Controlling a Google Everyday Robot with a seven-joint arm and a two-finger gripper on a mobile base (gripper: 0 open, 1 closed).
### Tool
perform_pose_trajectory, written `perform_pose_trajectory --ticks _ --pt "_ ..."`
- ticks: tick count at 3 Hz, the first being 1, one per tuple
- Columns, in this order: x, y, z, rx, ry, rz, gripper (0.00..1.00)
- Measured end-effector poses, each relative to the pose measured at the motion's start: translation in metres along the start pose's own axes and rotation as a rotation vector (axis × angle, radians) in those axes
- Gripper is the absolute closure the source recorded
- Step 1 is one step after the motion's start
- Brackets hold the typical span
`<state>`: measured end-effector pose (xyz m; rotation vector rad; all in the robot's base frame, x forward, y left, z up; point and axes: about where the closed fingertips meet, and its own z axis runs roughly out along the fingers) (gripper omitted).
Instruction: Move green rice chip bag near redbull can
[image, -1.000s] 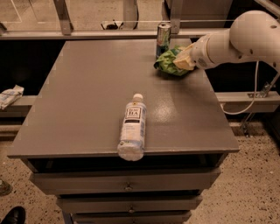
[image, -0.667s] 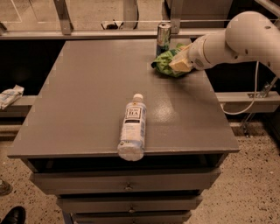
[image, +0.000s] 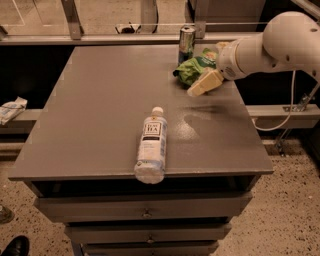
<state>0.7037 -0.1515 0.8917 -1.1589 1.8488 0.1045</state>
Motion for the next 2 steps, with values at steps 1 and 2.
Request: perform_pose_trajectory --ticks 1,2 --pt "-0.008 0.009 -0.030 -0.006 -0.050 0.016 0.00" --pt "-0.018 0.027 -0.083 -0.039 -0.186 0.058 0.00"
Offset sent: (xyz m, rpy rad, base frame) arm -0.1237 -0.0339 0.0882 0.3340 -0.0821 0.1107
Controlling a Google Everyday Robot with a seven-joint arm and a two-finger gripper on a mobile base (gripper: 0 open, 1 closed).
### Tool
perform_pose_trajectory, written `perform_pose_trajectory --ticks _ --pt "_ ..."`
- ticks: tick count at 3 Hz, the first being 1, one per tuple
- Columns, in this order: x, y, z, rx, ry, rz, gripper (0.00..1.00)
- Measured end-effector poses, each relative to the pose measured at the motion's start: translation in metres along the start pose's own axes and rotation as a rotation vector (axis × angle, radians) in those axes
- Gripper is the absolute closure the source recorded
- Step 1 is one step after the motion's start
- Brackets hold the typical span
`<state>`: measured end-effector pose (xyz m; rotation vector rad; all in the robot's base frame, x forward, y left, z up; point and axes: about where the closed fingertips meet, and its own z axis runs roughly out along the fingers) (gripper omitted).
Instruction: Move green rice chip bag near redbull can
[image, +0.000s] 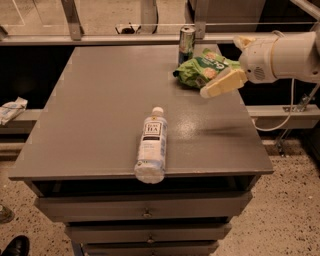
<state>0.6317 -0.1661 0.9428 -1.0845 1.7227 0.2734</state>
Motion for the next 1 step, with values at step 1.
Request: perform_pose_trajectory --ticks 1 --pt "0.0011 -0.0022 -0.0015 0.007 0.000 0.012 0.00"
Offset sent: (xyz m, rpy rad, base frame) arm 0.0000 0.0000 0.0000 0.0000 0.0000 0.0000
